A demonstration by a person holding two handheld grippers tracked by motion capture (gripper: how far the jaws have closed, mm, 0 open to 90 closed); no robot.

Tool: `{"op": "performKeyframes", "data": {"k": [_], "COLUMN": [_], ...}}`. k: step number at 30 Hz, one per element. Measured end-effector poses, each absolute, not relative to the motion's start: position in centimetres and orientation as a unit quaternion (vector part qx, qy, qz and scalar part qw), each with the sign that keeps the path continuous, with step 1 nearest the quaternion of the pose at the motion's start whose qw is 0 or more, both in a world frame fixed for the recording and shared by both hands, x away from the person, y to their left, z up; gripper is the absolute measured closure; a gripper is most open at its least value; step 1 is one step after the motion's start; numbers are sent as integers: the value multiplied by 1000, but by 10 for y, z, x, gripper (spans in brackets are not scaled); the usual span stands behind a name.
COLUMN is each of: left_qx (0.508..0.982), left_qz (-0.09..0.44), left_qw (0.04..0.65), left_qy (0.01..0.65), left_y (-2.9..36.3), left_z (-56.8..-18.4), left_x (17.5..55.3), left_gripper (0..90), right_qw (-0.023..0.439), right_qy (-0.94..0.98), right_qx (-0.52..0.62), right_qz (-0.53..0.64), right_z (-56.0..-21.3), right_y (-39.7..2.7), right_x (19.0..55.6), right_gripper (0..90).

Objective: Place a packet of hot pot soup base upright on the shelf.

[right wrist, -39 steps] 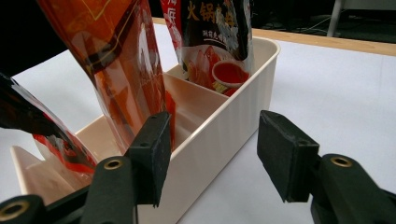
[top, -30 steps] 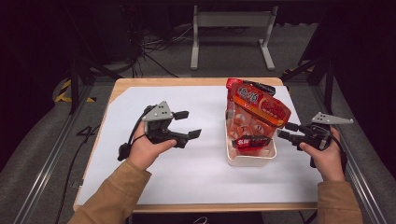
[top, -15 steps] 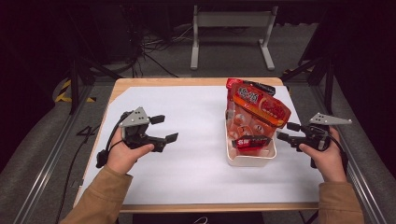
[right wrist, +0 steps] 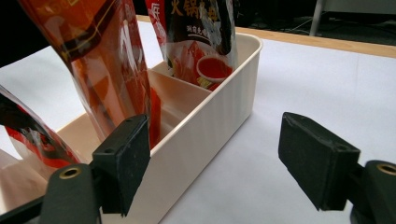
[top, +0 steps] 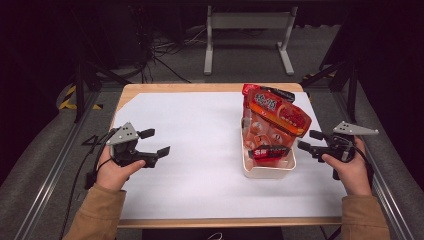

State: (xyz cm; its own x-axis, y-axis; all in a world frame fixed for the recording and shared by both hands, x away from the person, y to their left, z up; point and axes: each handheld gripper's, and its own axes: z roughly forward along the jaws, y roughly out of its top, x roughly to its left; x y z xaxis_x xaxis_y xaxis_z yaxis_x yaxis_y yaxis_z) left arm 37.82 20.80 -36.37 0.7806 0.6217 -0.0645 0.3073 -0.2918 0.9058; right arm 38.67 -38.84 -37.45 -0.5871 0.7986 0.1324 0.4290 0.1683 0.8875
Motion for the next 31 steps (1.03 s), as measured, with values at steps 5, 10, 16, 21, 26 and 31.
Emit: {"op": "performKeyframes", "data": {"k": [5,10,16,21,26,31], "left_qx": [786,780,770,773,775,770], "left_qz": [155,154,139,134,140,136], "left_qw": [508,508,503,484,470,476], "left_qy": [315,332,367,387,400,403], "left_y": [223,235,248,256,263,266], "left_z": [-378,-390,-406,-419,-426,-426], "left_x": [380,383,390,395,397,397], "left_gripper": [147,119,90,73,66,64], "right_qw": [193,198,204,209,209,209], "right_qy": [737,736,737,733,734,734], "right_qx": [412,410,408,410,411,413], "right_qz": [500,501,499,501,498,497], "right_z": [-375,-377,-378,-380,-382,-383], "right_y": [-389,-388,-388,-390,-389,-389], "right_x": [386,386,387,387,388,388], "right_gripper": [246,228,212,196,189,185]}}
